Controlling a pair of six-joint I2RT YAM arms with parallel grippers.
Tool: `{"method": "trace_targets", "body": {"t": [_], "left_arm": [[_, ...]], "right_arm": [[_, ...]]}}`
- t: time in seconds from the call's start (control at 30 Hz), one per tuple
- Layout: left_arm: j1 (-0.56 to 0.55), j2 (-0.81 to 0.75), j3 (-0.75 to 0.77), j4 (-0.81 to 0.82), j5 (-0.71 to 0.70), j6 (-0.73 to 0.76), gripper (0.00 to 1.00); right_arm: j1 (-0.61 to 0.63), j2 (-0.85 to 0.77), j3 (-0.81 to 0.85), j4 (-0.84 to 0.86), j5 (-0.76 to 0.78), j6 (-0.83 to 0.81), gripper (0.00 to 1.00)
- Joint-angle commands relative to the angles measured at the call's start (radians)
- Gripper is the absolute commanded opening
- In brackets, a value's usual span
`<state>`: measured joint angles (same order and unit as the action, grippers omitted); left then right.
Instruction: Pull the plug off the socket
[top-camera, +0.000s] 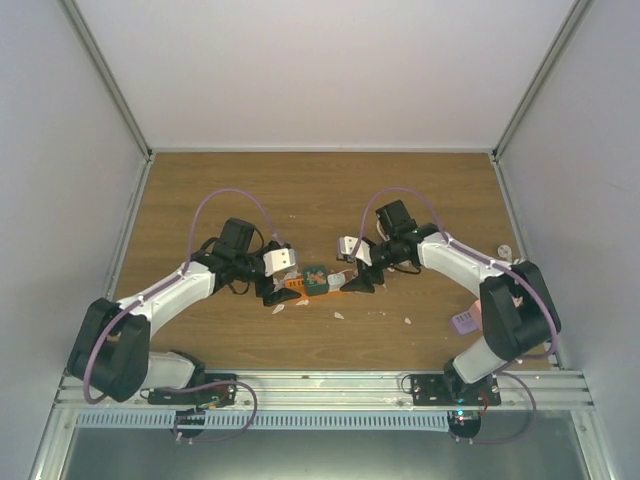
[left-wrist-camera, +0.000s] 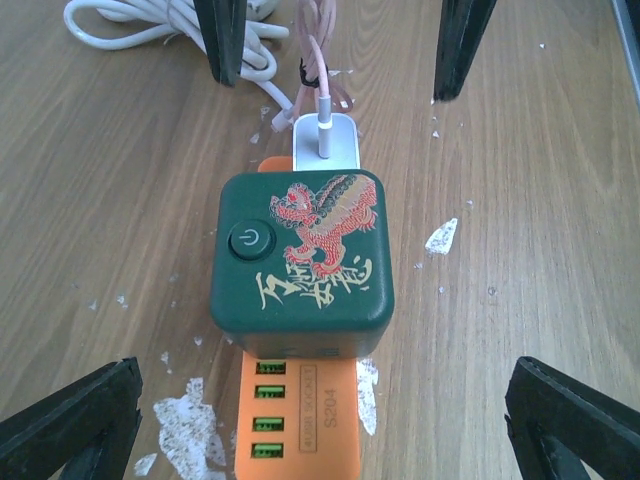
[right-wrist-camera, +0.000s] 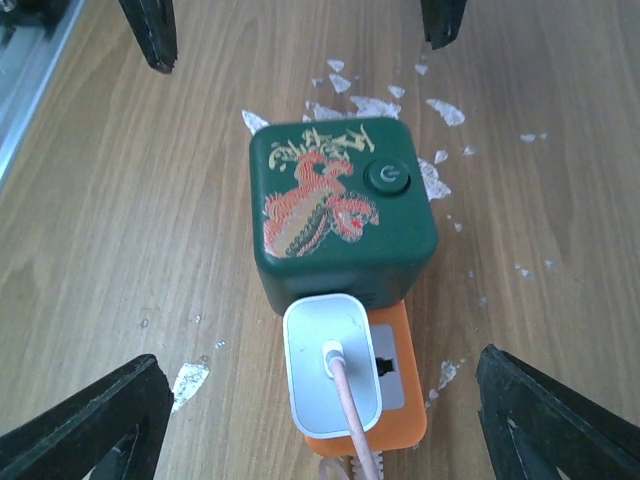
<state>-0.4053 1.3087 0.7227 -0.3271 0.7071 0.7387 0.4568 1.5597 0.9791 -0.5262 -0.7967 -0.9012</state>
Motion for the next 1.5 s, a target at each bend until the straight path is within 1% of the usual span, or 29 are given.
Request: {"method": "trace_targets", "body": {"t": [0.0,0.07,0.23,0.6,0.77,0.83,0.9,1.13,1.37,1.47], "left_arm": [[-0.024,0.044,-0.014,0.114,0.023,-0.036,0.99],[-0.031,0.064,-0.013,0.135,0.017,-0.044,0.99],[-0.043,0.106,-0.004,0.163,0.014,-0.048,0.99],[-0.083,0.200,0.045,0.201,0.032,-0.084,0.95],[-0.106,0.224,0.067,0.217,0.030,-0.097,0.92],[-0.113,0.231,0.071,0.218,0.022,-0.095,0.89],[-0.117,0.239,0.076,0.218,0.009,-0.096,0.82],[-0.121,0.241,0.073,0.226,-0.025,-0.094,0.69],[-0.125,0.194,0.040,0.264,-0.002,-0.085,0.55],[-0.132,0.158,0.024,0.286,0.004,-0.078,0.51]], "right_arm": [[0.022,0.040,-0.026,0.061,0.036,-0.034,0.83],[0.031,0.060,-0.029,0.076,0.042,-0.037,0.81],[0.047,0.099,-0.034,0.118,0.062,-0.039,0.71],[0.054,0.155,-0.024,0.145,0.069,-0.031,0.50],[0.060,0.160,-0.026,0.161,0.071,-0.018,0.46],[0.061,0.164,-0.026,0.163,0.078,-0.017,0.44],[0.063,0.168,-0.028,0.163,0.085,-0.018,0.41],[0.062,0.166,-0.029,0.166,0.091,-0.009,0.35],[0.064,0.163,-0.046,0.171,0.109,0.002,0.24],[0.062,0.167,-0.051,0.165,0.127,0.002,0.18]]}}
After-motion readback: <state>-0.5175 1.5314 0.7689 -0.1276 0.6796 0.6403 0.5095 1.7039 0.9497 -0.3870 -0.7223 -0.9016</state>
